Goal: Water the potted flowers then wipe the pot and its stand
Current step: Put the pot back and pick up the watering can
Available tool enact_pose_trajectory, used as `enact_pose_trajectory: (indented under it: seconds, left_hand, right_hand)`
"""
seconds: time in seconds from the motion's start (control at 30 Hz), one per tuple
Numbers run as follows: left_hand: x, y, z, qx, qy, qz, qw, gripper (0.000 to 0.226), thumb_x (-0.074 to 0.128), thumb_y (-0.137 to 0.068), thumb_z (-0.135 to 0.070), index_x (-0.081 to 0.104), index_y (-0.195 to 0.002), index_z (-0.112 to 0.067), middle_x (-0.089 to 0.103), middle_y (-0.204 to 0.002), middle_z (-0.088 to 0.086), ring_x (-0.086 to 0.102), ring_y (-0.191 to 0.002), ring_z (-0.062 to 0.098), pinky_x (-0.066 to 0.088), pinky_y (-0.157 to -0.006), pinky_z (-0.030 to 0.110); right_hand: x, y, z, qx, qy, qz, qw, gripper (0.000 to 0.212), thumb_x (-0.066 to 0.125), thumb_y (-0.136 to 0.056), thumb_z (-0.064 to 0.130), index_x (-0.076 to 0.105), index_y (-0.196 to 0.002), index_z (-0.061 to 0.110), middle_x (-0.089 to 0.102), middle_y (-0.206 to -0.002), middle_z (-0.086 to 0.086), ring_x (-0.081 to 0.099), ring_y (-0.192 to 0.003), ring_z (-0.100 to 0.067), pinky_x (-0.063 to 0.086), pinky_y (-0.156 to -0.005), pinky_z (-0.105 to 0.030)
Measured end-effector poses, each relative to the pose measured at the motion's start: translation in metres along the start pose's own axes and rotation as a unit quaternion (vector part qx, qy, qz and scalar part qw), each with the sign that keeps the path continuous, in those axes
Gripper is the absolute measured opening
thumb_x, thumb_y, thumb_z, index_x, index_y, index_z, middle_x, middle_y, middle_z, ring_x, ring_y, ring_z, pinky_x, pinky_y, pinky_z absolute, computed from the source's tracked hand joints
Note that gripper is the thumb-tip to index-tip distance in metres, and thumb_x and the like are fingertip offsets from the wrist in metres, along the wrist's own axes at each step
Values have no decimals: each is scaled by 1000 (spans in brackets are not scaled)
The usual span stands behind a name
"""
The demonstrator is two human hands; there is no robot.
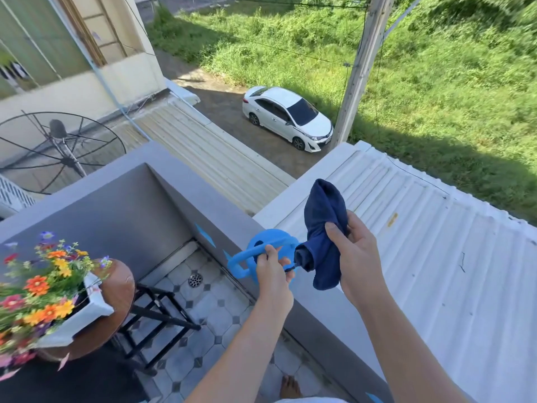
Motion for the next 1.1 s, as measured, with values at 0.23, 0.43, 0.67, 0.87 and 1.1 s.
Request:
enact_pose_trajectory:
  seconds: [0.23, 0.43, 0.67, 0.87, 1.1]
  left_hand:
    - [-59, -12, -35, 64, -53, -51, 995, 31, 37, -107, -34, 64, -109, -20, 68, -96, -1, 41, -69, 10, 31, -59, 26]
    - [-125, -43, -75, 74, -78, -93, 990, 34, 38, -106, -37, 65, -96, -19, 59, -82, 0, 49, -70, 13, 38, -66, 28]
    - [-221, -124, -108, 29, -91, -165, 982, 34, 34, -107, -32, 62, -103, -13, 57, -79, 1, 48, -66, 13, 36, -60, 27]
    - [-282, -228, -115, -44, -112, -204, 971, 37, 33, -107, -34, 63, -97, -16, 56, -78, 1, 40, -61, 15, 31, -56, 30]
    - [-342, -392, -66, -21, -116, -259, 959, 39, 33, -105, -30, 63, -82, -23, 55, -68, -1, 40, -57, 16, 30, -53, 28]
  right_hand:
    - [43, -6, -13, 10, 3, 45, 999, 23, 58, -100, 5, 70, -114, 18, 73, -109, -17, 69, -95, -25, 55, -88, -47]
    - [118, -16, -41, 40, 16, 99, 994, 27, 58, -100, 3, 71, -113, 23, 77, -103, -3, 71, -94, -20, 58, -82, -38]
    - [203, -32, -111, 90, 73, 113, 987, 27, 59, -101, 4, 69, -108, 29, 77, -96, 14, 71, -90, -11, 56, -84, -38]
    - [249, -54, -210, 147, 141, 138, 969, 31, 60, -100, 3, 69, -105, 32, 78, -96, 14, 71, -90, -9, 56, -84, -37]
    - [268, -98, -382, 233, 169, 154, 945, 32, 59, -99, 0, 69, -107, 29, 78, -95, 19, 70, -89, -2, 53, -79, -17]
Point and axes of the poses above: each hand's wrist, its own y-axis away from the middle knuckle, its own x-axis out of the palm, z = x × y, the point moved 4 cm from there along -y, towards the middle knuckle
